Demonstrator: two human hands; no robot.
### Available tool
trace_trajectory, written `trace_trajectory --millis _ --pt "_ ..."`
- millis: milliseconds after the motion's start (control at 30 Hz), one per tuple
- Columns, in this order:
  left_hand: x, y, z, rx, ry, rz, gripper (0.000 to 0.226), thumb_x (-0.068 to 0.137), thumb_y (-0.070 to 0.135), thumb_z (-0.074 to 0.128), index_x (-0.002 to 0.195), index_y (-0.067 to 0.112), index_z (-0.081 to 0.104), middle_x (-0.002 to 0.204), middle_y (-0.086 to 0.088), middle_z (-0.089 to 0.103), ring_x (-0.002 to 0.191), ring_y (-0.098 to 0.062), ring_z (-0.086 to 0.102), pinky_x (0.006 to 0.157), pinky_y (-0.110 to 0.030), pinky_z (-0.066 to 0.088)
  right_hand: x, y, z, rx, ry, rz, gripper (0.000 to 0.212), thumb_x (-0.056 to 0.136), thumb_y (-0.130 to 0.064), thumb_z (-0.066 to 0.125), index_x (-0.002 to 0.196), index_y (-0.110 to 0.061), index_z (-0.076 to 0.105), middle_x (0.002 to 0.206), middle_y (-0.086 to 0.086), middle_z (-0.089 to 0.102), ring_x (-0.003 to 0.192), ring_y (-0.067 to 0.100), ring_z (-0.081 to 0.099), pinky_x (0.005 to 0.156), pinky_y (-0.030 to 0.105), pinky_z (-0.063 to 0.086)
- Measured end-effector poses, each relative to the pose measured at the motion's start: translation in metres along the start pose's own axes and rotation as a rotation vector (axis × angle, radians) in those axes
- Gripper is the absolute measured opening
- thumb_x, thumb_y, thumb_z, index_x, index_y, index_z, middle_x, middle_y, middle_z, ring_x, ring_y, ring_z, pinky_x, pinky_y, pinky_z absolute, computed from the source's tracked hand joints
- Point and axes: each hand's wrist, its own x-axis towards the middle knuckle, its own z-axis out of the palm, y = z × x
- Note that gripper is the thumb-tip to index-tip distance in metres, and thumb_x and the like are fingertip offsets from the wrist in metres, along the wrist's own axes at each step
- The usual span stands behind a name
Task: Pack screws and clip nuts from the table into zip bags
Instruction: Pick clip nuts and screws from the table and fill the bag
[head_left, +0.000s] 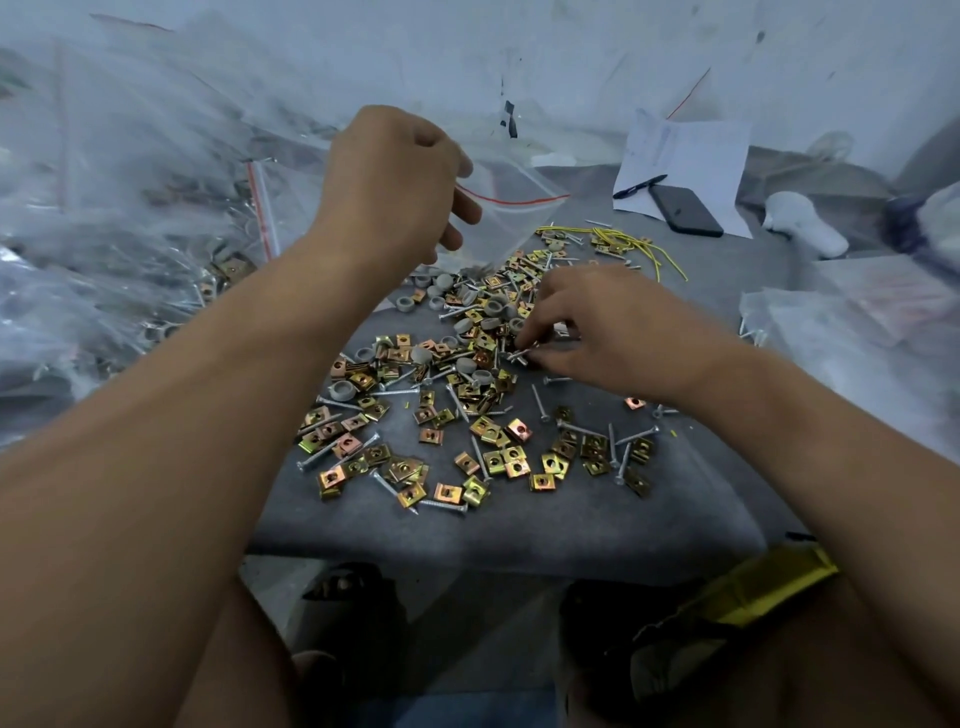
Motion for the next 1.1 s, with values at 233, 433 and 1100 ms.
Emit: trace_trajectory --millis 233,433,1100 --pt "-0.001 0.001 0.002 0.009 -0.012 -0.006 0.027 0.104 0.01 0.049 0.105 0.006 0.076 0.08 -0.011 0.078 0.059 -0.028 0.069 0.049 -0.032 0.051 0.005 0.003 0.007 0.008 0.028 -0.003 0.012 0.09 -0.037 0.076 0.102 -0.035 0.077 0.105 -0.007 0.062 0.097 0.011 0.053 0.081 0.029 0.041" --pt "0.0 0.0 0.001 0.019 -0.01 -0.007 0.028 0.105 0.009 0.049 0.105 0.005 0.076 0.081 -0.012 0.078 0.06 -0.03 0.069 0.049 -0.033 0.051 0.009 0.004 0.005 0.016 0.012 -0.038 0.012 0.089 -0.033 0.077 0.1 -0.029 0.072 0.107 -0.008 0.058 0.102 0.01 0.05 0.088 0.029 0.041" --pt "0.0 -0.002 0.002 0.019 -0.028 -0.014 0.027 0.106 0.012 0.05 0.106 0.007 0.076 0.08 -0.01 0.079 0.069 -0.039 0.074 0.046 -0.03 0.052 0.008 0.011 -0.01 0.026 0.058 -0.048 0.014 0.096 -0.03 0.071 0.105 -0.02 0.071 0.106 -0.006 0.059 0.109 0.016 0.051 0.099 0.036 0.039"
